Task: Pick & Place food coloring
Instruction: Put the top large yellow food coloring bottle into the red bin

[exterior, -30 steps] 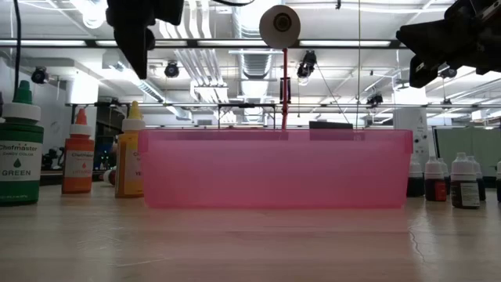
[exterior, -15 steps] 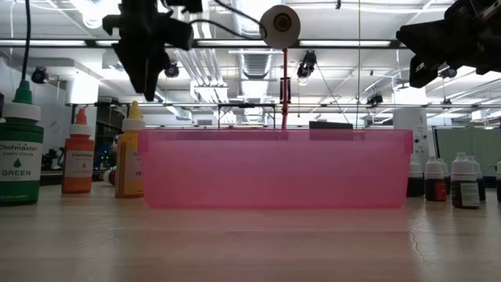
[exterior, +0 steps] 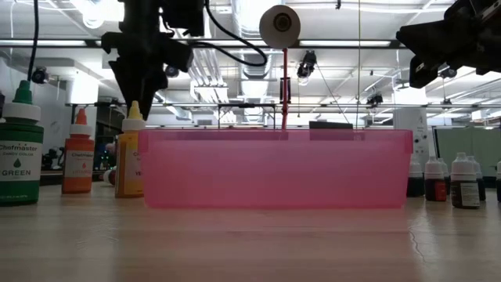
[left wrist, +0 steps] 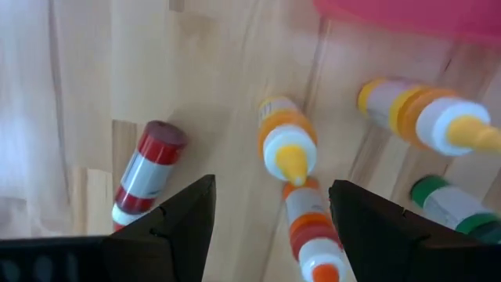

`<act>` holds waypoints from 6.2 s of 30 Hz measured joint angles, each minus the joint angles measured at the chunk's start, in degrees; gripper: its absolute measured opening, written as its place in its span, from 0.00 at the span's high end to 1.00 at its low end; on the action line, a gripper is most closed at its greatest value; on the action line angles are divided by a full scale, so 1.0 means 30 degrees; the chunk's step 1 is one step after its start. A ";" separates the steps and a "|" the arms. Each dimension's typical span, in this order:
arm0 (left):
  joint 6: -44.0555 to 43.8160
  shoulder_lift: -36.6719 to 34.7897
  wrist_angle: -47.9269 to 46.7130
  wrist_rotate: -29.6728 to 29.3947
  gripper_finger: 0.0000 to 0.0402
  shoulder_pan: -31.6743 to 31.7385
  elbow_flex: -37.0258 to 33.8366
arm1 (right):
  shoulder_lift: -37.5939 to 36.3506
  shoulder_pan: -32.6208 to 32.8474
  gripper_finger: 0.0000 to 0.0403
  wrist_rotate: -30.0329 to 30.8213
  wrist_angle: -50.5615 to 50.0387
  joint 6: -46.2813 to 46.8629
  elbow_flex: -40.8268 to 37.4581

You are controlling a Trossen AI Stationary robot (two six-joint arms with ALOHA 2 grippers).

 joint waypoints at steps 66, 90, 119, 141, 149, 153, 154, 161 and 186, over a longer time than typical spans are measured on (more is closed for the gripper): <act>-0.3181 0.0109 0.3741 0.0650 0.61 0.0015 -0.2829 | -0.0007 -0.0003 0.93 0.0015 -0.0580 -0.0003 0.0000; -0.3608 0.0096 0.2661 0.0657 0.76 0.0045 -0.1163 | -0.0007 0.0001 0.93 0.0013 -0.0573 -0.0003 0.0000; -0.5297 0.0136 0.0465 0.0727 0.77 -0.0209 0.7269 | -0.0007 -0.0001 0.93 0.0015 -0.0558 -0.0003 0.0000; -0.2949 0.7250 -0.2888 0.1247 0.77 -0.1254 1.4826 | -0.0006 0.0001 0.93 0.0015 -0.0558 -0.0004 0.0000; -0.2550 0.9212 -0.3321 0.1281 0.77 -0.1796 1.5662 | -0.0007 -0.0002 0.93 0.0022 -0.0558 -0.0003 0.0000; -0.2544 0.9792 -0.3348 0.1148 0.77 -0.2308 1.5662 | -0.0007 -0.0002 0.93 0.0022 -0.0565 -0.0003 0.0000; -0.2536 0.9945 -0.3350 0.1114 0.77 -0.2408 1.5662 | -0.0007 0.0001 0.93 0.0022 -0.0565 -0.0003 0.0000; -0.2558 1.0727 -0.3362 0.0300 0.77 -0.2783 1.5655 | -0.0007 0.0000 0.93 0.0016 -0.0581 -0.0003 0.0000; -0.2310 1.1781 -0.2587 -0.0203 0.77 -0.2674 1.5294 | 0.0000 0.0001 0.93 0.0015 -0.0995 -0.0003 0.0007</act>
